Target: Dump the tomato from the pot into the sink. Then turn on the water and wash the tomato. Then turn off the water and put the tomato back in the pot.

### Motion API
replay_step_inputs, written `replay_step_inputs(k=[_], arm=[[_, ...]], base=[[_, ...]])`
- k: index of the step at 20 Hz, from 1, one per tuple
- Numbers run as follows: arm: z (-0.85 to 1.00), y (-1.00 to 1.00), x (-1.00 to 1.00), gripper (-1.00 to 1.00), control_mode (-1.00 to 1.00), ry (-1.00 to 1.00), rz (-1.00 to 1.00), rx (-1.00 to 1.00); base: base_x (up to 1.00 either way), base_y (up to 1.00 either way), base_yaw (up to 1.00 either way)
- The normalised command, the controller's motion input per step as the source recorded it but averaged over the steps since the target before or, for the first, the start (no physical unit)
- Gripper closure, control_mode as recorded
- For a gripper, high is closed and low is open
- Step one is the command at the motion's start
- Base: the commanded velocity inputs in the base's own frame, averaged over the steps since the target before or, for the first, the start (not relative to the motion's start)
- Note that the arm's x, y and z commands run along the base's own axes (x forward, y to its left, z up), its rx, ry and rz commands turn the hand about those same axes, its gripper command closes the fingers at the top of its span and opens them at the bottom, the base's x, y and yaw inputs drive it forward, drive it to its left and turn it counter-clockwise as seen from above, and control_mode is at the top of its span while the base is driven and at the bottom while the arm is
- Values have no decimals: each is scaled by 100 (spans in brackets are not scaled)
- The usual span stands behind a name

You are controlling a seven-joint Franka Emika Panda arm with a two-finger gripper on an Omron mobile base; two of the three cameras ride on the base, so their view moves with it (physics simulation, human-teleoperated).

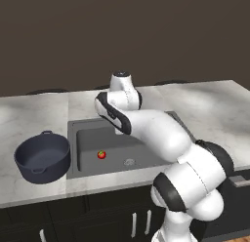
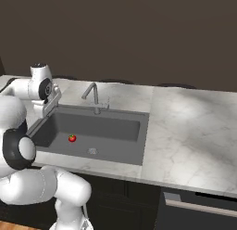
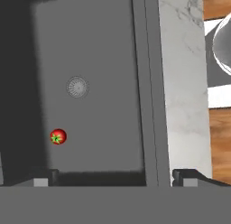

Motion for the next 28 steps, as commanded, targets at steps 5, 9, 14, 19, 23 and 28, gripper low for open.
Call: replay_step_inputs(k=[5, 9, 14, 19, 23, 28], arm=[[-39, 11, 81, -100, -100, 0, 54, 0], [-41, 10, 53, -100, -100, 4, 46, 0], [-33, 25, 32, -100, -100, 1, 42, -3], [-26, 26, 22, -100, -100, 0, 41, -6], [-31, 11, 20, -100, -100, 0, 34, -10], [-56, 0, 24, -100, -100, -1, 22, -8]], base=[[0, 0, 0], [0, 0, 0], [0, 0, 0], [0, 0, 0], [0, 0, 0], [0, 0, 0]])
